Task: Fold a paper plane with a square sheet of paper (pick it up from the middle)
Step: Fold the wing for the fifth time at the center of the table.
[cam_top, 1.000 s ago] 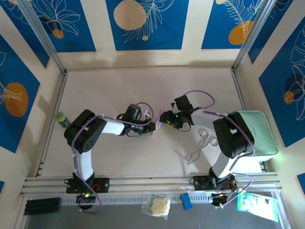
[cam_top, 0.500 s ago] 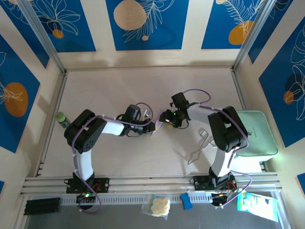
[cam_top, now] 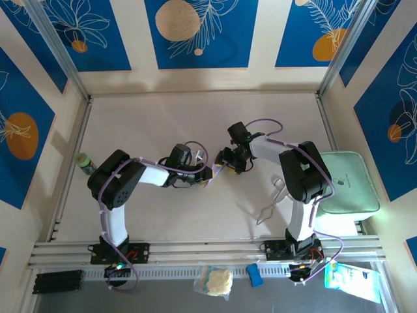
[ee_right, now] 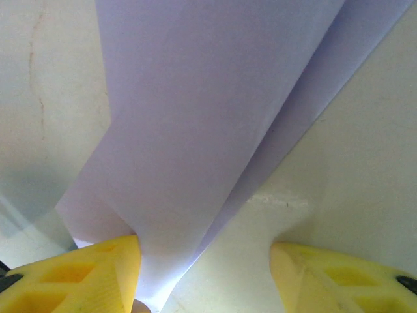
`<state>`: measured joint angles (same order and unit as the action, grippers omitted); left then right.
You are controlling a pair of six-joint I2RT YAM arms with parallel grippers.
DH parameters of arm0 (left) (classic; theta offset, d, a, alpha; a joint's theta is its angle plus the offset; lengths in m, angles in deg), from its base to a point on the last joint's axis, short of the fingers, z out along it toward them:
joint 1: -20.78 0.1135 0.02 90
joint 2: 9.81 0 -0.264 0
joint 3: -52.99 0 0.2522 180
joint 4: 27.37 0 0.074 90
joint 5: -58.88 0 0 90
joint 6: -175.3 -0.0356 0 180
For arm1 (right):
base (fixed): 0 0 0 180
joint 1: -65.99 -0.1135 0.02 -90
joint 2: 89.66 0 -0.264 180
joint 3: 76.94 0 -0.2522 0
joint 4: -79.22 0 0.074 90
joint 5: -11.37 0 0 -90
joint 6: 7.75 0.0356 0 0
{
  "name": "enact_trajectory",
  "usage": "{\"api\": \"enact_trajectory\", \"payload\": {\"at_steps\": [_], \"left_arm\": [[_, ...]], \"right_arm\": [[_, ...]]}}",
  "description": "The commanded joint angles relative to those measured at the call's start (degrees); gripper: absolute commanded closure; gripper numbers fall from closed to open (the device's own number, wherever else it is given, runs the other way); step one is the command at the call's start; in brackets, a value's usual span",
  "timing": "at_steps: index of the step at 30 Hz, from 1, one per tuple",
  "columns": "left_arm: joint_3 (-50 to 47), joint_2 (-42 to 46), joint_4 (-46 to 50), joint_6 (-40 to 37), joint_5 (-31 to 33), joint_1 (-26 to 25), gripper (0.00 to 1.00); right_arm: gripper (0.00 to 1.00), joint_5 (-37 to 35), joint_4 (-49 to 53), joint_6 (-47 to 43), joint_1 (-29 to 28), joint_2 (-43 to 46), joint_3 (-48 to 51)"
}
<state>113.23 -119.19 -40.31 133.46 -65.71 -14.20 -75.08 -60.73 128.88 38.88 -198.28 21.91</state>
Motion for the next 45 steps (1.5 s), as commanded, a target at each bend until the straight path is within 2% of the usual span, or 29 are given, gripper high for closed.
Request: {"api": "enact_trajectory", "payload": {"at_steps": [1,10,24,36,45], "left_arm": [[-1.30,0.79,-0.54,-0.12,-0.85,0.72,0.81],[-2.86,5.11,2.68,-3.08,1.86,0.73,0.72],[-1.37,5.61,10.04,-10.28,3.94,-0.11,0.68],[0.02,4.03,14.75,-13.37,6.27,-0.52,0.73],[-0.14,3.12,13.70,-9.99,6.29,-0.37,0.80]], "right_arm": [[0.41,-6.03,1.79,0.89,-0.65,-5.62,0.84],[0.40,-7.33,4.39,1.49,-0.83,-7.04,-0.82],[0.40,-7.60,6.21,2.30,-0.94,-8.71,-2.34],[0.40,-8.29,7.84,3.37,-0.71,-9.81,-3.08],[0.41,-9.00,8.59,3.47,-0.68,-10.63,-3.27]]}}
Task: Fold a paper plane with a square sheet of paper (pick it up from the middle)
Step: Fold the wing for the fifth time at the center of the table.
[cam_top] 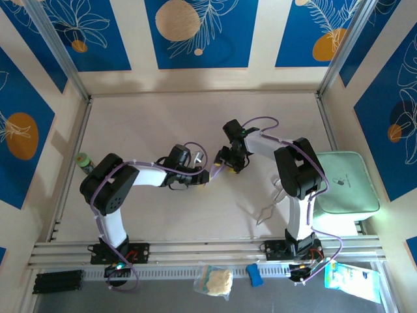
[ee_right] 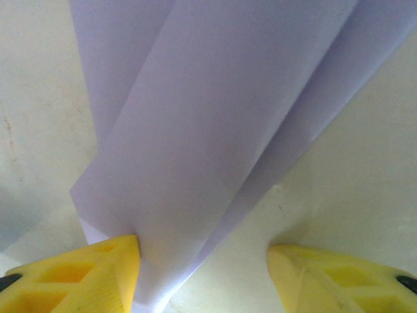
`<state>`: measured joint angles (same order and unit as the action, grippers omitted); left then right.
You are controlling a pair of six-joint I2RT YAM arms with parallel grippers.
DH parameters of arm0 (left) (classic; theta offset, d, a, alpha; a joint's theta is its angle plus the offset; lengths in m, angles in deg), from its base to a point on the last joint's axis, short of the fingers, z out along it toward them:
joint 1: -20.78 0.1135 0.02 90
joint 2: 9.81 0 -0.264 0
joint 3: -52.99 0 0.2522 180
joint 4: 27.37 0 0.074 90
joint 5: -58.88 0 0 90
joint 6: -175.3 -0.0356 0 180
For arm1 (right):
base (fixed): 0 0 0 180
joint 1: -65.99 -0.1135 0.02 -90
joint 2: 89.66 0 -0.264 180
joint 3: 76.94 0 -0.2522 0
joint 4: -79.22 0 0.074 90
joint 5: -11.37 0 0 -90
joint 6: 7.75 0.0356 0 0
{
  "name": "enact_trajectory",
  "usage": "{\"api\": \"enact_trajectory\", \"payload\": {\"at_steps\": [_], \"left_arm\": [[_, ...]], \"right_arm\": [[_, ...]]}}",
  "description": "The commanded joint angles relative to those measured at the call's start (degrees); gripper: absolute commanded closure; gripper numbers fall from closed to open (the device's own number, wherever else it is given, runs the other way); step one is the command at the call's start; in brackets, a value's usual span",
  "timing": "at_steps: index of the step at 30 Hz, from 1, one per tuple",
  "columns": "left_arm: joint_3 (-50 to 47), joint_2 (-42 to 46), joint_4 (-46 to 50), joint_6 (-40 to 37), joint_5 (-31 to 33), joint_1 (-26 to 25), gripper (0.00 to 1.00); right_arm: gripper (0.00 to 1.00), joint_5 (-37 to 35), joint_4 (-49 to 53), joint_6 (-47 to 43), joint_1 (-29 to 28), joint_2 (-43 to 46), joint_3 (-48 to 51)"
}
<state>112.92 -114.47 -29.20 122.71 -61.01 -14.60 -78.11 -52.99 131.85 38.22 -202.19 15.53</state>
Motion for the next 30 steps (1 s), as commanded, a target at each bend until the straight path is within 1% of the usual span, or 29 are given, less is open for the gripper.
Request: {"api": "enact_trajectory", "payload": {"at_steps": [1,8,12,17,20,25,30], "left_arm": [[0.20,-1.68,2.60,1.22,1.72,0.12,0.81],[0.10,-1.95,2.25,3.23,2.03,0.14,0.85],[0.40,-1.55,2.15,3.05,1.29,0.18,0.85],[0.41,1.16,2.84,0.54,1.03,0.12,0.78],[0.32,3.57,4.58,-3.06,1.86,0.05,0.70],[0.01,6.08,7.71,-9.13,3.98,-0.95,0.62],[0.58,5.99,9.88,-12.78,6.25,-1.74,0.59]], "right_arm": [[0.41,-6.05,0.87,0.57,-0.07,-6.78,3.11],[0.41,-6.58,1.06,0.50,-0.05,-7.37,3.25],[0.41,-6.58,0.97,0.40,-0.06,-7.62,3.16],[0.41,-6.84,1.38,0.18,-0.01,-7.70,2.53],[0.41,-6.84,1.49,0.15,-0.01,-7.96,2.26],[0.41,-6.75,1.49,0.01,-0.09,-8.28,2.08],[0.41,-6.76,1.53,0.08,-0.07,-8.41,2.14]]}}
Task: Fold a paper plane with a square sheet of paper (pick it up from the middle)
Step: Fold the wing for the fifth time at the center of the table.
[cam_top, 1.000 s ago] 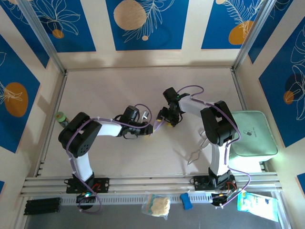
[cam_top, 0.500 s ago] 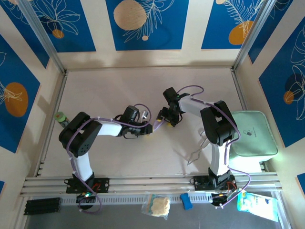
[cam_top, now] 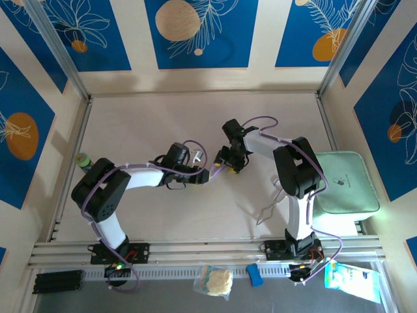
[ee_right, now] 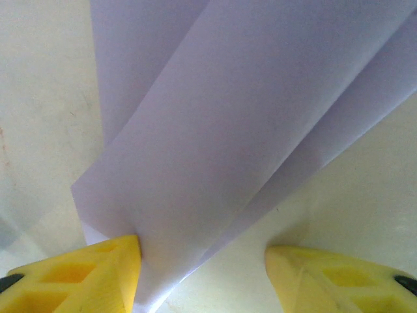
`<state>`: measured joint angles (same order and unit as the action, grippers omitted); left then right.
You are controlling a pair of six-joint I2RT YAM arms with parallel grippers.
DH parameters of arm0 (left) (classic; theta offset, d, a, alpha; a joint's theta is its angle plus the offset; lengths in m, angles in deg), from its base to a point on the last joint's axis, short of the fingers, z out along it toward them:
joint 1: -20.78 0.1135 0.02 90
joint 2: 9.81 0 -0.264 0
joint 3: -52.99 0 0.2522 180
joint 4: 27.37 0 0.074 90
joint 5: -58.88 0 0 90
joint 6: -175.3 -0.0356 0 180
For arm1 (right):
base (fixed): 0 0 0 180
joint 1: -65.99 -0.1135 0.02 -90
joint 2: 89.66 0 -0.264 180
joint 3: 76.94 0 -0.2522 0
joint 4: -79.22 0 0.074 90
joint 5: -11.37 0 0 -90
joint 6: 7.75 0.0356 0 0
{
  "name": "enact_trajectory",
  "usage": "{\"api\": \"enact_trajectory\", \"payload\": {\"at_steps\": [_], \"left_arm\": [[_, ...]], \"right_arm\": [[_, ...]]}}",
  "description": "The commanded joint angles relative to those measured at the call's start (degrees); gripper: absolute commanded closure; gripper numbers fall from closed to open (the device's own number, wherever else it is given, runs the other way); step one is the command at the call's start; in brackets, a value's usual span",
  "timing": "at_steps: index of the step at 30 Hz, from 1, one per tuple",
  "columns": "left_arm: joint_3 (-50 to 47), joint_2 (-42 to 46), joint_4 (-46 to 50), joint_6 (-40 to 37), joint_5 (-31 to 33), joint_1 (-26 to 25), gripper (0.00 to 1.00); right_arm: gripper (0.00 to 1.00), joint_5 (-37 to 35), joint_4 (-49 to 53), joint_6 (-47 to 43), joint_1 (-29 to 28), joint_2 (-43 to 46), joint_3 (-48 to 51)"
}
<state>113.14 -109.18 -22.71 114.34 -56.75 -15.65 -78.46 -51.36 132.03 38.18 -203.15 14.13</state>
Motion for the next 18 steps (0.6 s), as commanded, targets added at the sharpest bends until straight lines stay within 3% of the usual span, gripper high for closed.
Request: {"api": "enact_trajectory", "payload": {"at_steps": [1,8,18], "left_arm": [[0.75,0.25,3.77,-4.75,1.97,-0.78,0.58],[2.46,-2.80,4.97,-5.34,0.51,-1.07,0.58],[3.09,-5.11,6.19,-4.02,0.67,-1.08,0.71]], "right_arm": [[0.41,-6.26,-0.15,-0.16,-0.05,-7.45,3.50],[0.41,-6.18,0.00,-0.12,0.04,-7.70,3.37],[0.41,-6.23,0.29,-0.06,0.08,-8.07,2.95]]}}
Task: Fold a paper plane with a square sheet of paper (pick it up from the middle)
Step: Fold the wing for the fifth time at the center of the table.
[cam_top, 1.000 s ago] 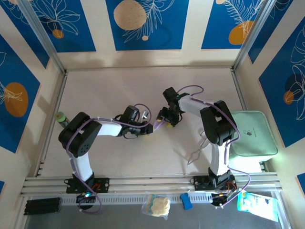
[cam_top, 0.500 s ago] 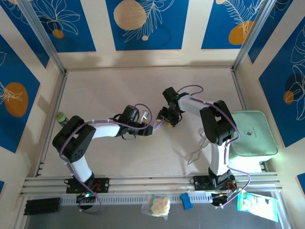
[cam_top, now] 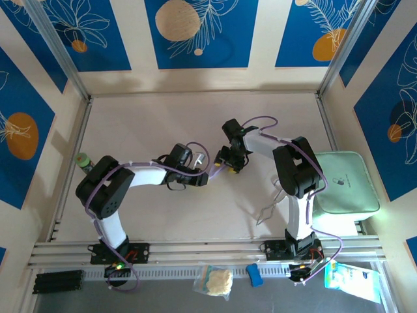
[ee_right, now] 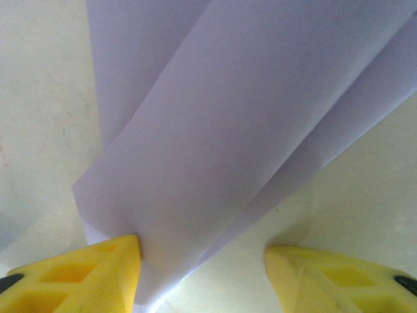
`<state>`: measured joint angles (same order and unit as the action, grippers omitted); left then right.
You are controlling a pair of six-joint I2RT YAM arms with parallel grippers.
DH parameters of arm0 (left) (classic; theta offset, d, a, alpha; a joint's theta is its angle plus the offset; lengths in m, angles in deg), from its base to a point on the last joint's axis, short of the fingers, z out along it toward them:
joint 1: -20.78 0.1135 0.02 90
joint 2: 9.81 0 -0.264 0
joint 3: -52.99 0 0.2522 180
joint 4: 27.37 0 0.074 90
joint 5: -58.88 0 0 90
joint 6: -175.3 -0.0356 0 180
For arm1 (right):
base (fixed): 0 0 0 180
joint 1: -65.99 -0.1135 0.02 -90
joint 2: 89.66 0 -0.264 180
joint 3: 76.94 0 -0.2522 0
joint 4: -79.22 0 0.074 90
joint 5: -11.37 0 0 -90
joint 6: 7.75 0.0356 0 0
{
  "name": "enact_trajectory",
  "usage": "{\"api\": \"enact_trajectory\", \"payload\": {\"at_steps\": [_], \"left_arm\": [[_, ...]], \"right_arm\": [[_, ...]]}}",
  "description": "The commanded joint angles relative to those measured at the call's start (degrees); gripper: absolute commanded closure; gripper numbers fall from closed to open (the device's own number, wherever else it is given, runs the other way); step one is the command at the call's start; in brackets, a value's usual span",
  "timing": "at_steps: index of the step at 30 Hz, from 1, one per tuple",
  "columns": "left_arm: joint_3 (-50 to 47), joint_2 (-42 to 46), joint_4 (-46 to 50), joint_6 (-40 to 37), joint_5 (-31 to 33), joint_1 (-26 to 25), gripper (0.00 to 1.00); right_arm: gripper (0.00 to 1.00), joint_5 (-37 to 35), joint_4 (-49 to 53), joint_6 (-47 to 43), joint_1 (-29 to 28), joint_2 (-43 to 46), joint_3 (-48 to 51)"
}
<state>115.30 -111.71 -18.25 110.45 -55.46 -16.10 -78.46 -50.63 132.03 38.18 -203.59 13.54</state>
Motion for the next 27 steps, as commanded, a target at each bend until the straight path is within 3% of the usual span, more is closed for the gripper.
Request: {"api": "enact_trajectory", "payload": {"at_steps": [1,19,23,27], "left_arm": [[0.91,-2.66,1.69,0.11,-0.74,-0.68,0.71],[1.01,-3.30,1.83,1.74,0.09,-0.64,0.85],[1.46,-2.33,2.17,1.94,-0.25,-0.58,0.82],[1.97,0.33,3.33,1.12,0.17,-0.56,0.71]], "right_arm": [[0.41,-6.23,-0.34,-0.19,0.06,-7.71,3.54],[0.42,-6.32,-0.43,0.04,0.13,-8.47,3.70],[0.44,-6.41,-0.55,0.26,0.12,-8.37,4.03],[0.45,-6.41,-1.76,0.44,0.21,-7.73,4.92]]}}
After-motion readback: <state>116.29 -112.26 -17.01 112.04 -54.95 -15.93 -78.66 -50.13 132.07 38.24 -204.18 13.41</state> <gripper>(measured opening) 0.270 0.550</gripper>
